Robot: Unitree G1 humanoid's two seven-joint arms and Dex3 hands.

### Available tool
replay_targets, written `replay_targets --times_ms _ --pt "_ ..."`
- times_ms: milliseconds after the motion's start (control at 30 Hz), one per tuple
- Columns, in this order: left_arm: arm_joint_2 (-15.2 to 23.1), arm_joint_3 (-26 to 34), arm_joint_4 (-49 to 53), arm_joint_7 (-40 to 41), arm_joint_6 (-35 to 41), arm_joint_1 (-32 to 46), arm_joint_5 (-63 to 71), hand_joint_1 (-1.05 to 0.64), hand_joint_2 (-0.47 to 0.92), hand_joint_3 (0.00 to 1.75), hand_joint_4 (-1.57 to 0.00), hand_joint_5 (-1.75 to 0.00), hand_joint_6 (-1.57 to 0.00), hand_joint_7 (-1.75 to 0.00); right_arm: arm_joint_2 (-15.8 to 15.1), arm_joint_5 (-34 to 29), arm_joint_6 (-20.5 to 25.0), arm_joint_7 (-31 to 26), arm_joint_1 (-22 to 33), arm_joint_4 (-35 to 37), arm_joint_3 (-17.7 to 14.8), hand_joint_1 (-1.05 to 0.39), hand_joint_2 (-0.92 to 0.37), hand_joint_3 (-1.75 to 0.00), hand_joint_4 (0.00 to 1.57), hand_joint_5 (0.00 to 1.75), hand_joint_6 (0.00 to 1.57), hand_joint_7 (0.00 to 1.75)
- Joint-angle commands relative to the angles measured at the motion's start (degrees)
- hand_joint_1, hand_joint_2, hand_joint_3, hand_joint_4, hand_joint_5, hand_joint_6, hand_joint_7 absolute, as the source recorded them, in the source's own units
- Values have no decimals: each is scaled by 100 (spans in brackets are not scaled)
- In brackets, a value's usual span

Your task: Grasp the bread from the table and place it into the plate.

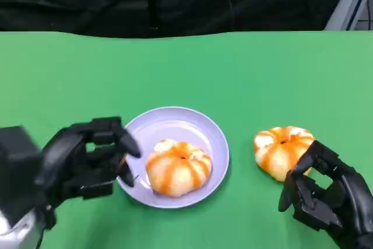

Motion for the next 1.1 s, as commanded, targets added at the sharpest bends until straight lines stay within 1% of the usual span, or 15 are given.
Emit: replay_targets --times_ms 33,100,200,333,433,567,700,833,867,1100 --pt "95 364 -54 -442 237 378 -608 9 70 118 -89 -175 -71 -174 -57 31 -71 -17 -48 53 -44 -14 -63 -101 83 175 65 165" --pt "101 426 -40 -510 263 472 -670 9 71 117 -92 -175 -74 -174 -64 25 -63 -13 -51 50 -40 -14 -64 -102 83 175 65 166" --pt "57 567 33 -509 390 687 -800 9 71 118 -87 -175 -72 -175 -77 52 -4 -9 -50 28 -48 -13 -64 -102 83 175 65 166" --pt "-14 673 257 -521 394 754 -869 9 64 134 -86 -175 -71 -175 -81 56 -160 87 -76 151 -55 -15 -63 -101 83 175 64 167" --pt "-86 749 394 -379 446 699 -848 9 62 137 -85 -175 -68 -175 -39 65 -98 28 -75 118 -60 -15 -62 -102 84 175 64 167" --pt "-167 798 343 -173 584 674 -795 8 61 140 -84 -175 -67 -175 -53 51 -111 42 -60 85 -37 -13 -63 -103 84 175 65 166" --pt "-163 778 298 -147 625 676 -761 6 60 141 -84 -175 -68 -175 -22 48 10 -67 -35 -4 -28 -13 -63 -104 84 175 65 166" --pt "-187 763 299 -104 615 678 -716 7 60 139 -85 -175 -68 -175 -48 36 -127 9 -46 67 -21 -13 -63 -104 83 175 63 166" --pt "-193 754 272 -84 615 694 -701 7 60 139 -85 -175 -68 -175 -55 14 -54 -35 -24 13 -14 -13 -63 -104 83 175 63 167" --pt "-234 746 232 -54 591 724 -649 5 58 139 -85 -175 -69 -175 -55 93 -147 105 -36 92 -36 -13 -64 -103 83 175 63 167"
